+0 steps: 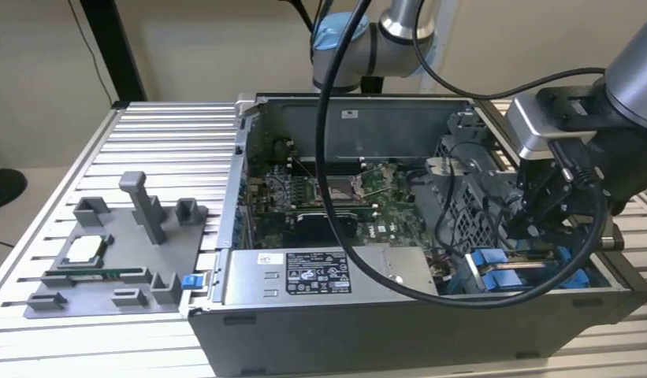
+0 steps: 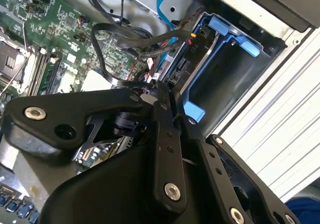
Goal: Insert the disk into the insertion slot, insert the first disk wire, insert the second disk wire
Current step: 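Insert the second disk wire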
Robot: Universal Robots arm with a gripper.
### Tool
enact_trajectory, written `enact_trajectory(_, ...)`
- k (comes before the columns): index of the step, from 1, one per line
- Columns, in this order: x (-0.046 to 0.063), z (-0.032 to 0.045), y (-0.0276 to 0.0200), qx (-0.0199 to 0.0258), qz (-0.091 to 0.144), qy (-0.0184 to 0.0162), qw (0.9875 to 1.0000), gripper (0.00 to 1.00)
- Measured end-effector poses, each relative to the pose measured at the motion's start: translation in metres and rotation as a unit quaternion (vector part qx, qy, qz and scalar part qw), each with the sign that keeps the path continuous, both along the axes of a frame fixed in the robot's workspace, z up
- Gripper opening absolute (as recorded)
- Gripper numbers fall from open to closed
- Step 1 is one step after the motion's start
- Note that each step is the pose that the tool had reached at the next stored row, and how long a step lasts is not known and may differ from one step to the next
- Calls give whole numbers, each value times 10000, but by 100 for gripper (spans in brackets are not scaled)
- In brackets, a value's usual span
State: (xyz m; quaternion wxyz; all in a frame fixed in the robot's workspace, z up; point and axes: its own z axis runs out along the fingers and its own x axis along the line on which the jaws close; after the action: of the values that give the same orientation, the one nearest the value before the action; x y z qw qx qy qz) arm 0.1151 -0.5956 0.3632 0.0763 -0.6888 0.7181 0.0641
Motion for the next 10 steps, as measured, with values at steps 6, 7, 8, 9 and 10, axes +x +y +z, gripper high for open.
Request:
enact_trajectory(6,-1,-27,0,0,-1,-44,10000,0)
enact_trajectory(7,-1,-36,0,-1,-1,-69,10000,0)
enact_trajectory(8,0,-46,0,-2,0,-93,10000,0)
enact_trajectory(9,0,-57,0,-5,0,-113,9999,0)
enact_trajectory(10,0,-66,0,-12,0,-129,9999,0)
